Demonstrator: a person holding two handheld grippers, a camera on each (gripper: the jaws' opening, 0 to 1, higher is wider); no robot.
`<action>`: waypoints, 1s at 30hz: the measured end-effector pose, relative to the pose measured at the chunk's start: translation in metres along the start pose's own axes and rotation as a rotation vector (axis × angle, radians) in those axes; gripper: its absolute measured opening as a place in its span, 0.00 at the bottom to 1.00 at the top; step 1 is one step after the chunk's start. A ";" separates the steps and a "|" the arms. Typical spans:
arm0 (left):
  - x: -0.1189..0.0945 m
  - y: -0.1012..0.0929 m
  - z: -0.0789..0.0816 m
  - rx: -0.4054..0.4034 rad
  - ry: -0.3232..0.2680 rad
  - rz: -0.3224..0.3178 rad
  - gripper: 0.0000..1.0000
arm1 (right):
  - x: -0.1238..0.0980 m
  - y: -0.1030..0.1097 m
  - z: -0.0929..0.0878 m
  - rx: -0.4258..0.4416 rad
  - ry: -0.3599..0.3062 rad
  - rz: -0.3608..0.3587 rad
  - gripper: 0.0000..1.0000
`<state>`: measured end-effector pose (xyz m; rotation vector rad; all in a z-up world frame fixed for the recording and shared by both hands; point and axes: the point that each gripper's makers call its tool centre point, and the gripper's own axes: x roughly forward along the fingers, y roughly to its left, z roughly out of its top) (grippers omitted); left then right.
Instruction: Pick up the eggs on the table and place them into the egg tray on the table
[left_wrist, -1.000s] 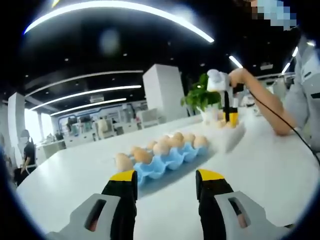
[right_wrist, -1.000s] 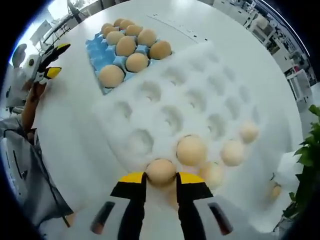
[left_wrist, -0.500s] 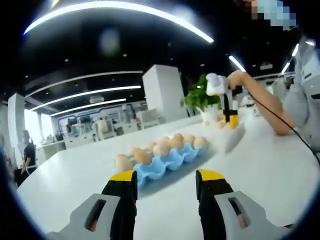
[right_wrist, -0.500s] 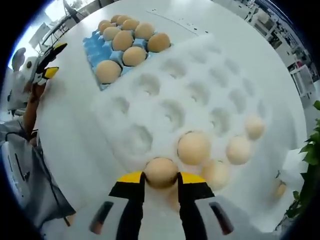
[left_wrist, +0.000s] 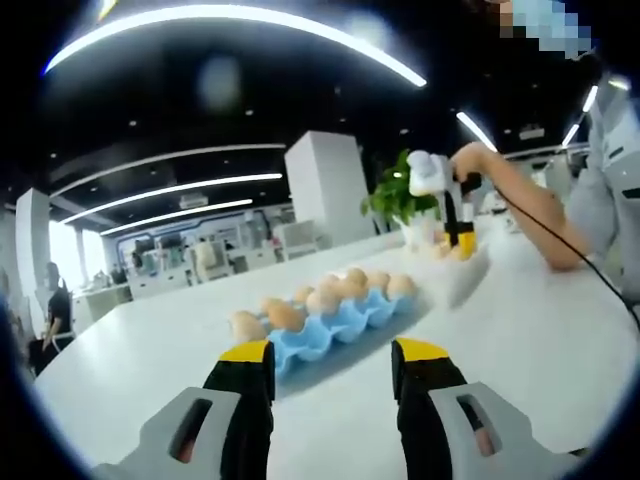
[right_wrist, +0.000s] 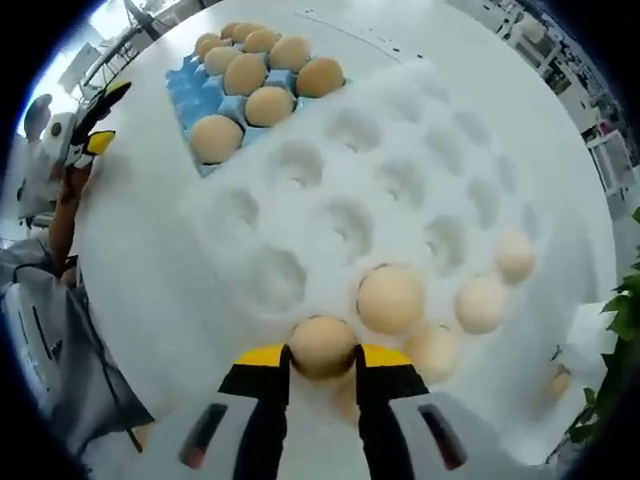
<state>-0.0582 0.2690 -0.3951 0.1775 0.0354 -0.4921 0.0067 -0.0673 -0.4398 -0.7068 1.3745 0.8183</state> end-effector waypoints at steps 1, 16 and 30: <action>0.000 0.000 0.000 -0.001 0.001 0.000 0.47 | -0.001 0.000 0.000 -0.026 -0.001 -0.007 0.27; 0.000 0.000 -0.001 0.001 0.004 0.000 0.47 | -0.019 0.005 0.012 -0.176 -0.062 -0.090 0.27; -0.001 0.001 -0.001 0.004 0.005 0.004 0.47 | -0.029 0.012 0.036 -0.336 -0.146 -0.135 0.27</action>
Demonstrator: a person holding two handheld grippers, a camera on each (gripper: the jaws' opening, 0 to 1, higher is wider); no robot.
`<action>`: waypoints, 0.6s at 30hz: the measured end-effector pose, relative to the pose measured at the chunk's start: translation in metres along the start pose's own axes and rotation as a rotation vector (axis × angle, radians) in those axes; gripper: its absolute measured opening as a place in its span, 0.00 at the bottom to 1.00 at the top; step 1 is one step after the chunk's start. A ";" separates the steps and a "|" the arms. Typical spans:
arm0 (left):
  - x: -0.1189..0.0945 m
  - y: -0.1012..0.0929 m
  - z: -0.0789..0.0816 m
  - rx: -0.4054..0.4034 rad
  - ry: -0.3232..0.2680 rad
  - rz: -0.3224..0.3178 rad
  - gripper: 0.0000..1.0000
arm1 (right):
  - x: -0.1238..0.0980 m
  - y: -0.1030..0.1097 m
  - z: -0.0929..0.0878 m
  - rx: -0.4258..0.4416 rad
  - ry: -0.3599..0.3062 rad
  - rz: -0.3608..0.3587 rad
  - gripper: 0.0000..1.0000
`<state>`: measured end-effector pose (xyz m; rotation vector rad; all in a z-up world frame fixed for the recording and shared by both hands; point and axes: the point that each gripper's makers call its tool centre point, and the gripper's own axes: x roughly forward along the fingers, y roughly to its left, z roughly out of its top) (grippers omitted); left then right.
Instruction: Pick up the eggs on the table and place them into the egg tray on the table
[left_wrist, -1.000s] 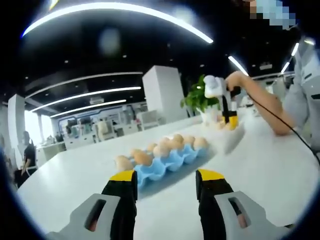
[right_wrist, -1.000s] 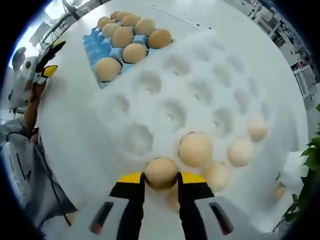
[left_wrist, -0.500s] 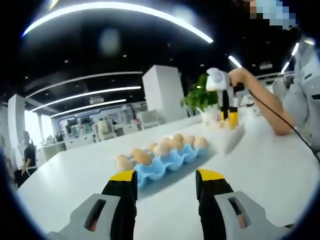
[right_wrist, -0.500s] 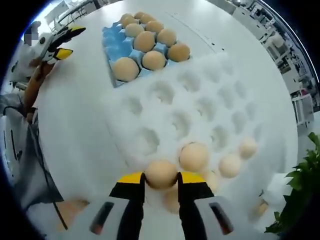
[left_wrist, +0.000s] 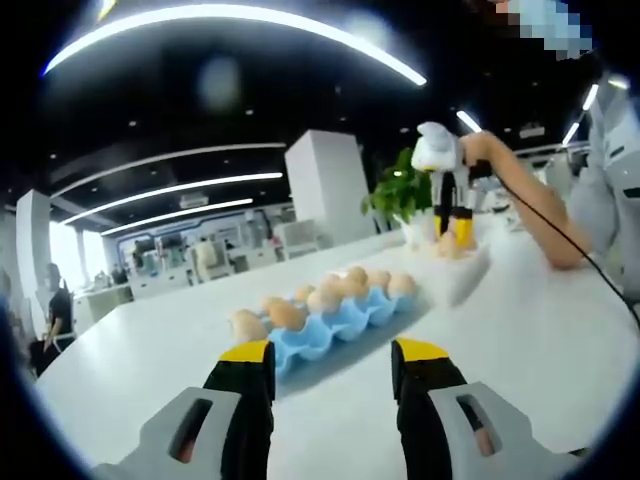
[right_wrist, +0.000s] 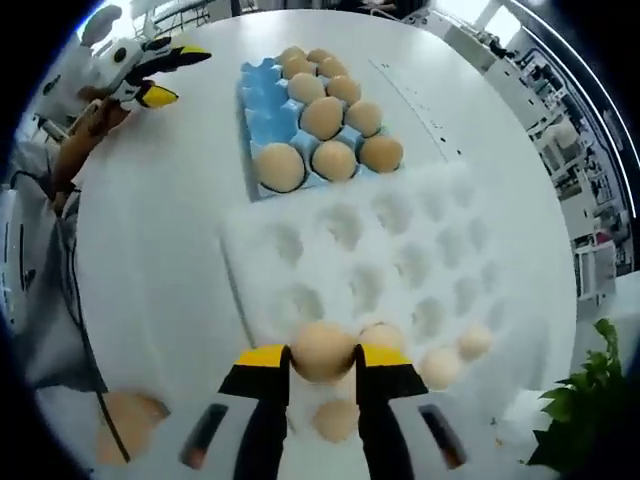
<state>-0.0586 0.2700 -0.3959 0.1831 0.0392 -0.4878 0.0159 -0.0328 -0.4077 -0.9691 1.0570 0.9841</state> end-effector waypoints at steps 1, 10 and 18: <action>0.000 0.000 0.000 0.001 0.000 0.001 0.47 | 0.000 0.000 0.002 -0.007 -0.005 -0.001 0.27; 0.000 0.001 0.000 0.001 0.000 0.004 0.47 | 0.003 0.001 0.013 -0.097 -0.022 -0.010 0.27; 0.000 0.001 0.000 0.003 0.001 0.004 0.47 | 0.006 0.008 0.028 -0.165 -0.054 -0.007 0.27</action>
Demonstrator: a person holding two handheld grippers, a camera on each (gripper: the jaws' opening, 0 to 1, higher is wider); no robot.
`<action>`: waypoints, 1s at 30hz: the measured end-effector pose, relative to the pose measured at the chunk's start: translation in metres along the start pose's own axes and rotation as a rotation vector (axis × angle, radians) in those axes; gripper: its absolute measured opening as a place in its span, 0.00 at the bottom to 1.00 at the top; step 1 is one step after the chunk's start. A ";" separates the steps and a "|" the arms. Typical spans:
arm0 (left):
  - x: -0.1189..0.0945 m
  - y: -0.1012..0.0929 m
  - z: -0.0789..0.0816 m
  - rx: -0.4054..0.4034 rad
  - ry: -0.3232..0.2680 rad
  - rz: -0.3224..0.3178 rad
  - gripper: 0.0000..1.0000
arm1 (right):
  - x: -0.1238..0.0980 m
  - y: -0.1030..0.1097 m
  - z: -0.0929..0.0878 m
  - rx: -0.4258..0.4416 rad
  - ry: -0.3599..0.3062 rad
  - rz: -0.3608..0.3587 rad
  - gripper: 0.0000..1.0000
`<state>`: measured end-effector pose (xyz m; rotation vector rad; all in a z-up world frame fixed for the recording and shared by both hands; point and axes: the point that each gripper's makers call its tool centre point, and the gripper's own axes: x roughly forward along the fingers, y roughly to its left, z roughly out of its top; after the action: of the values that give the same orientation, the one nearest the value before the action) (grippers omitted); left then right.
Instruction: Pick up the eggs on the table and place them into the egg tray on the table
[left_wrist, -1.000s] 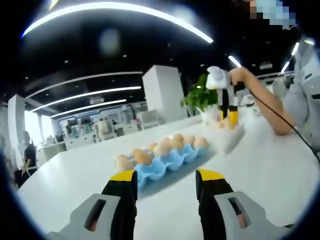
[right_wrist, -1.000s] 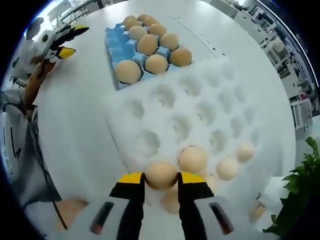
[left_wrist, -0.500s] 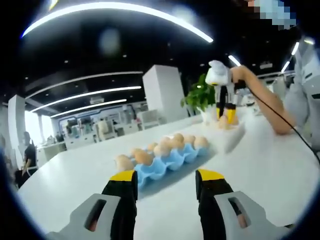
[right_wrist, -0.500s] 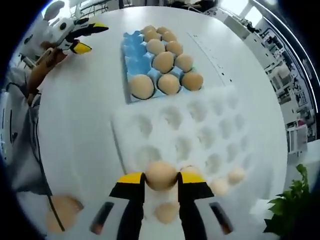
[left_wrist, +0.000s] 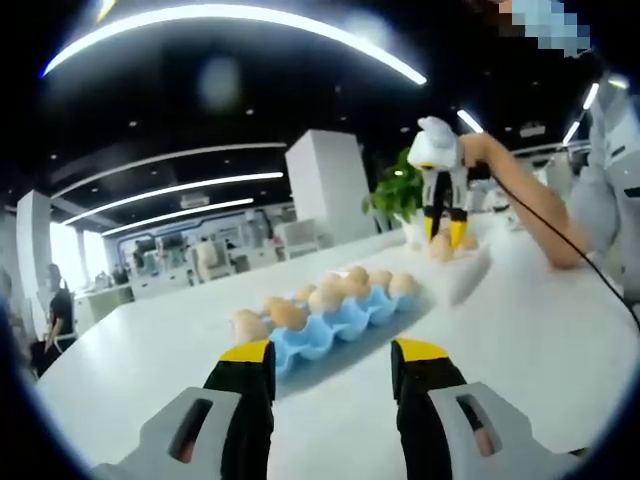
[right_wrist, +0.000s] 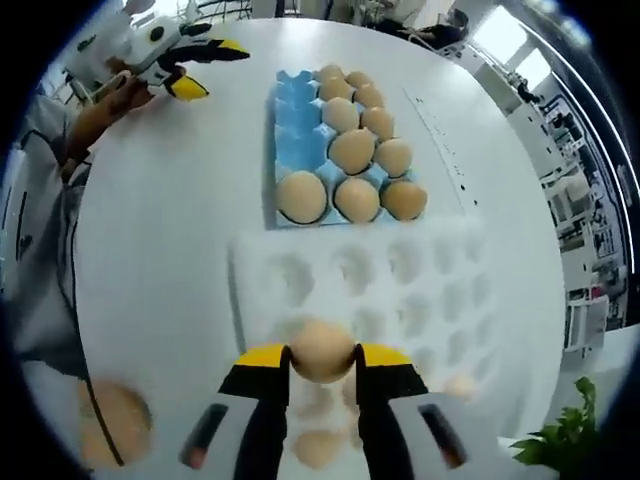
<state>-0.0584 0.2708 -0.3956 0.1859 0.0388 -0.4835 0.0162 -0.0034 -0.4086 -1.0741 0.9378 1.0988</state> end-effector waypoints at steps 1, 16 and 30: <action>0.000 0.000 0.000 0.001 0.000 0.001 0.47 | 0.001 0.001 0.001 -0.008 0.001 0.003 0.27; 0.000 0.000 0.000 -0.001 -0.001 0.000 0.47 | 0.001 0.004 0.014 -0.065 -0.021 -0.001 0.27; 0.000 0.000 -0.001 -0.002 0.002 0.001 0.46 | 0.001 0.001 0.028 -0.103 -0.065 -0.004 0.27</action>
<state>-0.0585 0.2710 -0.3963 0.1847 0.0415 -0.4824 0.0172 0.0244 -0.4031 -1.1163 0.8349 1.1826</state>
